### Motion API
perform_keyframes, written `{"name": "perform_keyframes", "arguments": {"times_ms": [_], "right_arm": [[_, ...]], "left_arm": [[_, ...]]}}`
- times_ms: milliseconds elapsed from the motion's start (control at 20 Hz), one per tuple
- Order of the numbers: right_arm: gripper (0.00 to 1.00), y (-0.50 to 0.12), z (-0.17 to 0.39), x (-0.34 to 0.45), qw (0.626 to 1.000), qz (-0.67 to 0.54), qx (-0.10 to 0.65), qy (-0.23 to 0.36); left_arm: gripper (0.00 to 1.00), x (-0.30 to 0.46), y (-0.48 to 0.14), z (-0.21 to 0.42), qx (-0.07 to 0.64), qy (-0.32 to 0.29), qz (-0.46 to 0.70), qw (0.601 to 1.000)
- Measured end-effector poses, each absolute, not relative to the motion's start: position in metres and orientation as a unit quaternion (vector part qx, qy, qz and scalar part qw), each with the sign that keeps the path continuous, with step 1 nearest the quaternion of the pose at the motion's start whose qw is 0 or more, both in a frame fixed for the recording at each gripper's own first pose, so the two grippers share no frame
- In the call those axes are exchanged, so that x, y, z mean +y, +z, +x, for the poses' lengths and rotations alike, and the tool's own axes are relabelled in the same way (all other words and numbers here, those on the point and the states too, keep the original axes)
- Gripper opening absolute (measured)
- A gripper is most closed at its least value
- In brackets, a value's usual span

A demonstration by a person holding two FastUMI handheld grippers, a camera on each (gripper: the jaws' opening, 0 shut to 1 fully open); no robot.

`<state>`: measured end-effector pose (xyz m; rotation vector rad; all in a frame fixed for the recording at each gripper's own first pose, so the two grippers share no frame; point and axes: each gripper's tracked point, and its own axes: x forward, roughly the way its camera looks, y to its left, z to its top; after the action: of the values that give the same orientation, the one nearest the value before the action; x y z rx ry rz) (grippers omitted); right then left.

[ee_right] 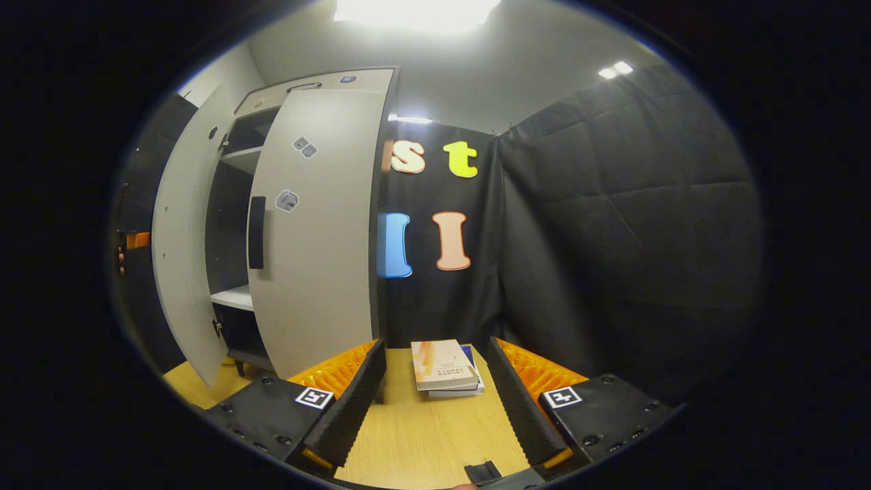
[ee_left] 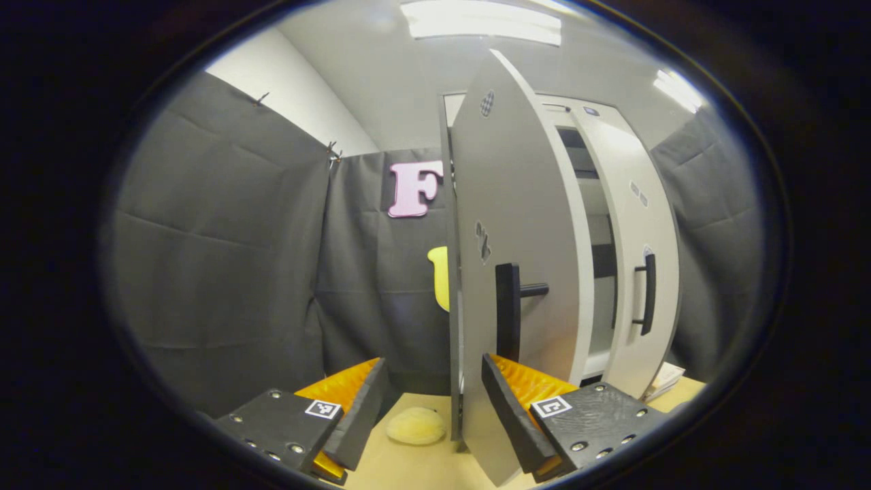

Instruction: Grasp the bottle in the cabinet with the left hand and place it on the coaster, then close the right door with the right hand and the left door with the left hand.

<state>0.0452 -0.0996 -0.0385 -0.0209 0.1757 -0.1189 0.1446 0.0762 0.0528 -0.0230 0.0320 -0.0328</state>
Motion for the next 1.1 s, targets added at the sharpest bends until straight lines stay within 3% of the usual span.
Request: {"name": "perform_keyframes", "arguments": {"times_ms": [800,1100], "right_arm": [[0.96,-0.043,0.028,-0.135,0.993,-0.011,0.091,-0.071],[0.96,-0.042,0.036,-0.128,0.995,0.002,0.088,-0.044]], "left_arm": [[0.86,-0.021,0.043,0.161,0.026,-0.064,-0.025,0.997],[0.87,-0.031,0.042,0.144,0.018,-0.063,-0.017,0.998]]}}
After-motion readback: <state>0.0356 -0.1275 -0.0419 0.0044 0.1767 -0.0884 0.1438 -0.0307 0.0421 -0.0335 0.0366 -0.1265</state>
